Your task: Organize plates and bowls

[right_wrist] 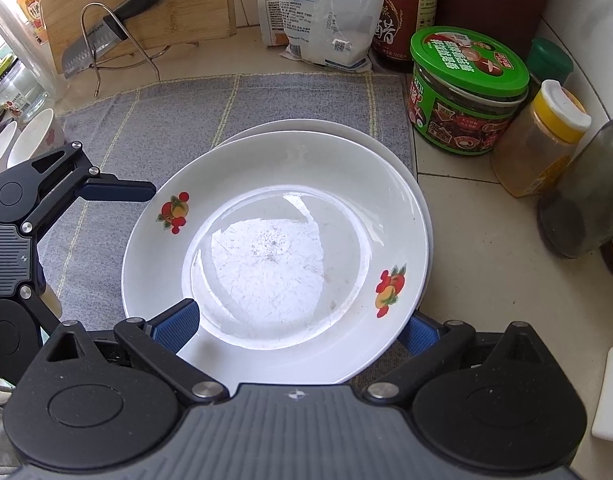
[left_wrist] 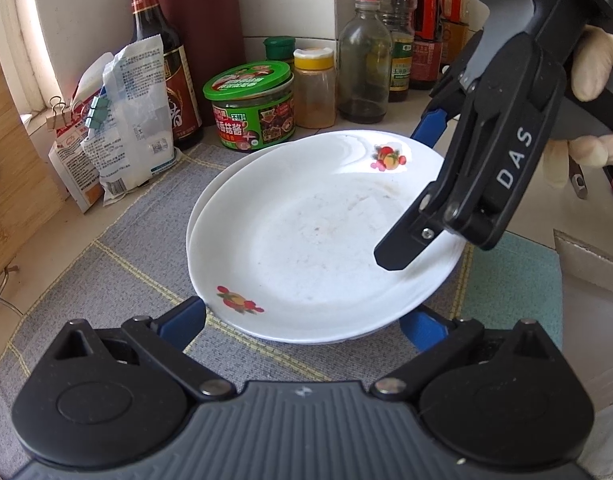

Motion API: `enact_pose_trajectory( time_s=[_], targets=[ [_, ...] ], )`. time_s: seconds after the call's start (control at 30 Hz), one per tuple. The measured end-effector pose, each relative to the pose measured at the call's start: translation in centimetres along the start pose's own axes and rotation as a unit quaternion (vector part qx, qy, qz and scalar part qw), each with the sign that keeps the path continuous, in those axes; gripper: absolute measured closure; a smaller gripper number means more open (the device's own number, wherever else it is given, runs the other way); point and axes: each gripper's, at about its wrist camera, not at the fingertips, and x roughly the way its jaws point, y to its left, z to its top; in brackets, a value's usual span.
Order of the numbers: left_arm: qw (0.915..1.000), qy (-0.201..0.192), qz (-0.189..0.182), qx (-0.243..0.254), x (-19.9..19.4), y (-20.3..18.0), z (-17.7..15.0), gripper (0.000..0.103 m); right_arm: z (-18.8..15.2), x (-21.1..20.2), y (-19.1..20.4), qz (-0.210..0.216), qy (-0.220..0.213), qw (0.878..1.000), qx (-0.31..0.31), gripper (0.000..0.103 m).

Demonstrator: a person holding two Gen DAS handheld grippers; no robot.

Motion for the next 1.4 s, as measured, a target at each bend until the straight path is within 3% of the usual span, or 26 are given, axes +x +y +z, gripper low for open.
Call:
enact_pose_trajectory(
  time_s=[0.37, 0.5, 0.8, 1.1, 1.23, 1.4],
  targets=[
    [1.0, -0.004, 0.003, -0.009, -0.3, -0.2, -0.3, 0.0, -0.7, 0.3, 0.0, -0.038, 0.003, 0.999, -0.001, 0.0],
    [0.9988, -0.036, 0.006, -0.032, -1.8, 0.1, -0.4, 0.001, -1.1, -0.6, 0.7, -0.046, -0.033, 0.998, -0.01, 0.0],
    [0.9925, -0.079, 0.054, -0.075, -4.9, 0.5, -1.1, 0.001, -2.0, -3.1, 2.8, -0.069, -0.144, 0.986, -0.048, 0.0],
    [0.9764, -0.129, 0.115, -0.129, -9.5, 0.3, -3.3, 0.001, -2.6, -4.1, 5.4, -0.062, -0.209, 0.971, -0.093, 0.0],
    [0.9677, -0.127, 0.145, -0.161, -11.6, 0.7, -4.7, 0.0, -2.8, -4.1, 7.1, -0.042, -0.223, 0.968, -0.11, 0.0],
    [0.9627, -0.112, 0.168, -0.18, -14.2, 1.8, -7.6, 0.001, -3.0, -3.9, 11.0, -0.034, -0.231, 0.963, -0.136, 0.0]
  ],
)
